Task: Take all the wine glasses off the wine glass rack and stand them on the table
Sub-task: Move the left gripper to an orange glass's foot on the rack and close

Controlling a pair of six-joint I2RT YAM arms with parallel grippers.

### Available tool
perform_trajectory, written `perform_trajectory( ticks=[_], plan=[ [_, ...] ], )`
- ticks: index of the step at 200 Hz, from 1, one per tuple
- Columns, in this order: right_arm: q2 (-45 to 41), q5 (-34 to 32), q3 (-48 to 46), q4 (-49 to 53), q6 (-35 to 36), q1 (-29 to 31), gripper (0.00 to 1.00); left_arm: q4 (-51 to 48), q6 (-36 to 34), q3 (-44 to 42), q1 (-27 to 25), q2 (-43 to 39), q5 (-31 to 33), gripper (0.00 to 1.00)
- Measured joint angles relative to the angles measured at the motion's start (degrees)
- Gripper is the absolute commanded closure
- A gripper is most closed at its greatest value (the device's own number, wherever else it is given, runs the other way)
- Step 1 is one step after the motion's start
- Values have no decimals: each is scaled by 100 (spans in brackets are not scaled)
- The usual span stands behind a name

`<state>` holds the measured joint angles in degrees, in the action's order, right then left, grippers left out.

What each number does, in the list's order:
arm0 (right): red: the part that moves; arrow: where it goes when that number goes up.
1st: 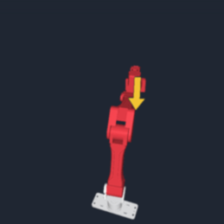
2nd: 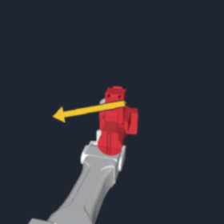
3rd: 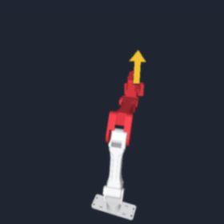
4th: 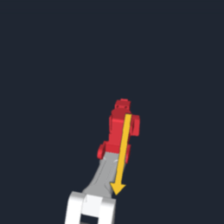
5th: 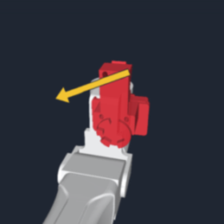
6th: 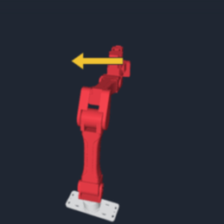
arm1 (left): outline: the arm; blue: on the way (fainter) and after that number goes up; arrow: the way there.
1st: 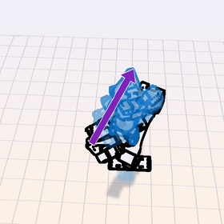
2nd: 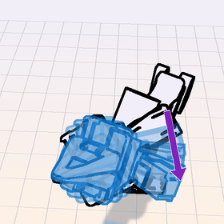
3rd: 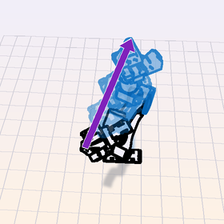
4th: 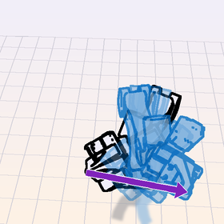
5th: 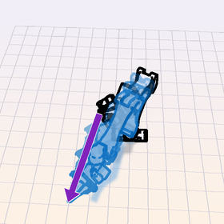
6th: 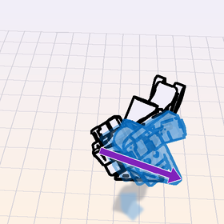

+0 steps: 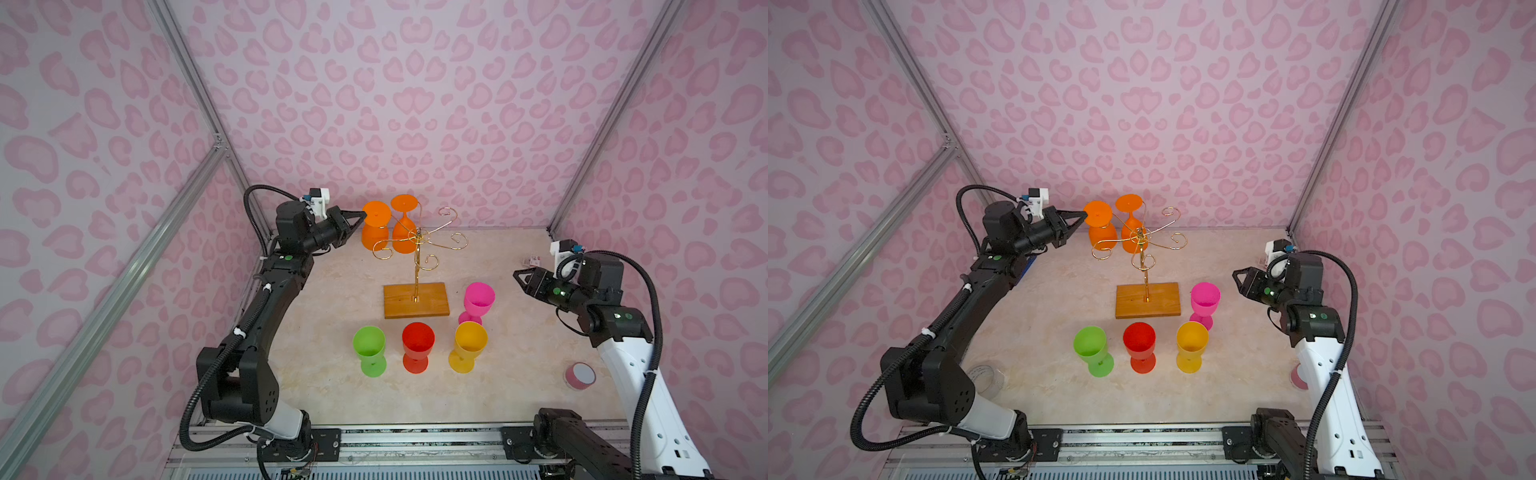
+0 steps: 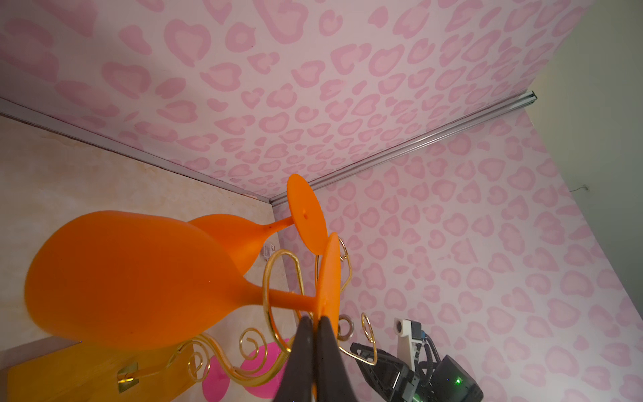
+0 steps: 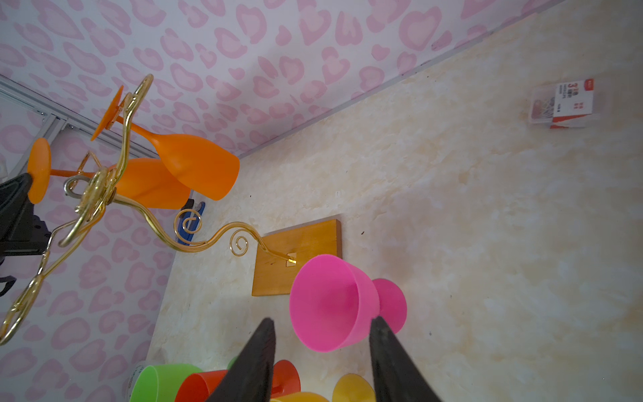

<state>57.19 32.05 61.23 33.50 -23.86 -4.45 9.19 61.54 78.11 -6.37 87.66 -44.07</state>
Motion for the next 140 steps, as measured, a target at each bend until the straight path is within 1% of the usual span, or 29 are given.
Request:
perform_trajectory(
  ticks=[49, 95, 140],
  plan=[
    [0, 57, -13, -98, -59, 0, 55, 162, 125, 103, -57, 109, 15, 98],
    [4, 59, -13, -105, -63, 0, 55, 245, 286, 330, -286, 428, -85, 98],
    [11, 81, -13, -111, -101, 0, 55, 369, 337, 260, -372, 393, -177, 98]
  ],
)
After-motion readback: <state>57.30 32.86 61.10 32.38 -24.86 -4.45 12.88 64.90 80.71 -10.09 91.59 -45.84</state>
